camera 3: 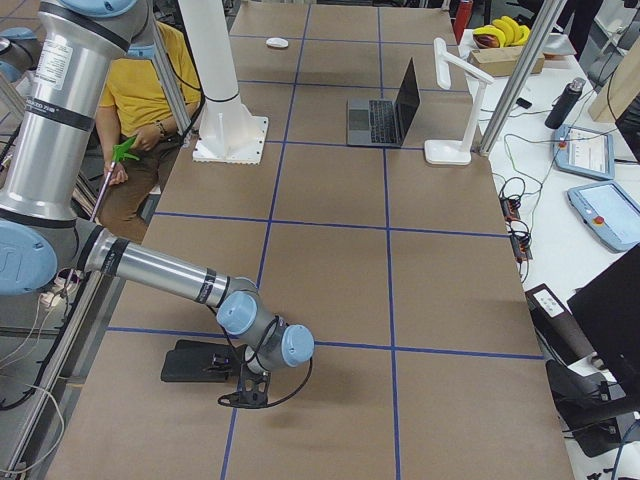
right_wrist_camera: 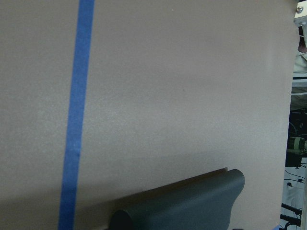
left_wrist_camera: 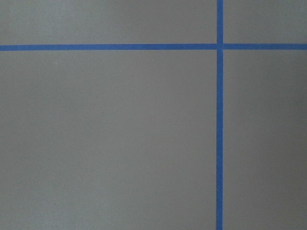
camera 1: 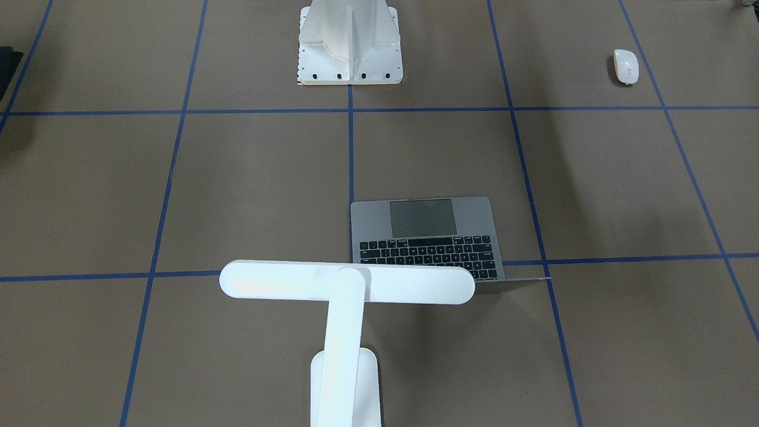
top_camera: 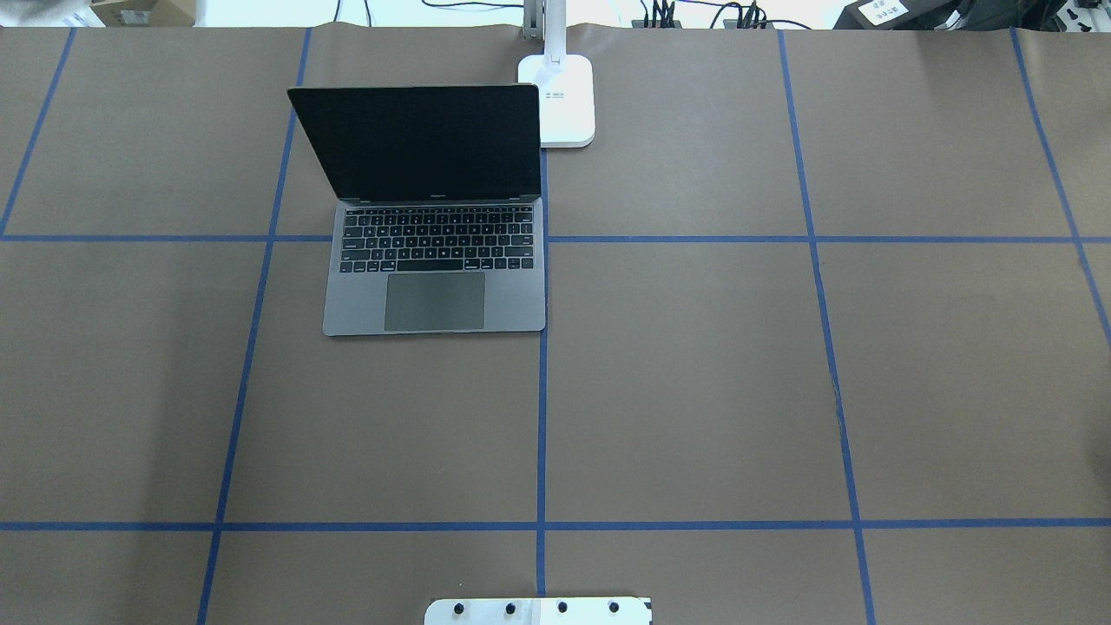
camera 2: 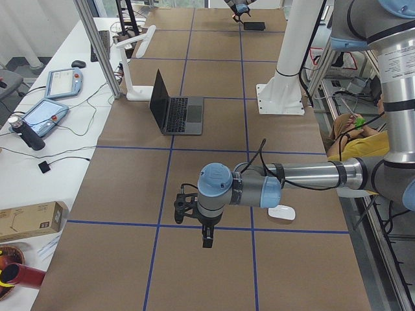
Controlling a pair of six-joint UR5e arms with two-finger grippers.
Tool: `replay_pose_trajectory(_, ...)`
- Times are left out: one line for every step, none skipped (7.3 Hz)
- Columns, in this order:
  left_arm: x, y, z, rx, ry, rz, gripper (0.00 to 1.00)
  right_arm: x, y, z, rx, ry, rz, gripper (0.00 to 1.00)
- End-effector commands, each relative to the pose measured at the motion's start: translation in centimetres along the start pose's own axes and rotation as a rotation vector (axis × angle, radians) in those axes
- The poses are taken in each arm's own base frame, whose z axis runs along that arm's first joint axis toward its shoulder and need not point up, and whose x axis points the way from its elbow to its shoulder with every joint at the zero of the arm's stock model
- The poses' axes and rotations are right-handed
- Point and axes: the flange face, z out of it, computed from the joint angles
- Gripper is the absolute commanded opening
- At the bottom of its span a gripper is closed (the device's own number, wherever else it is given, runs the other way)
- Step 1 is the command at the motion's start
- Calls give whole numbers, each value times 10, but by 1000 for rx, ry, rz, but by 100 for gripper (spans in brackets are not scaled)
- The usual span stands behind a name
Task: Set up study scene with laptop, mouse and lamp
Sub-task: 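Carry the black mouse pad with the right gripper toward the table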
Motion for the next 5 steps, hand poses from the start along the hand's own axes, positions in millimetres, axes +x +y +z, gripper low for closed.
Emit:
replay_pose_trajectory(0, 2, -1, 0, 0, 2, 100, -2, 4, 4, 12, 19, -25, 59)
replay_pose_trajectory(2, 2, -2, 3, 0, 5, 100, -2, 4, 4, 8, 18, -62, 35)
replay_pose_trajectory(2, 2, -4, 6, 0, 3, 100, -3, 7, 1, 11, 13, -100, 18)
replay_pose_trajectory(2, 2, -4, 6, 0, 3, 100, -4, 11, -4, 12, 1, -110, 0)
replay_pose_trajectory(1, 2, -3, 5, 0, -1, 100, -4, 20, -12, 13, -12, -118, 0)
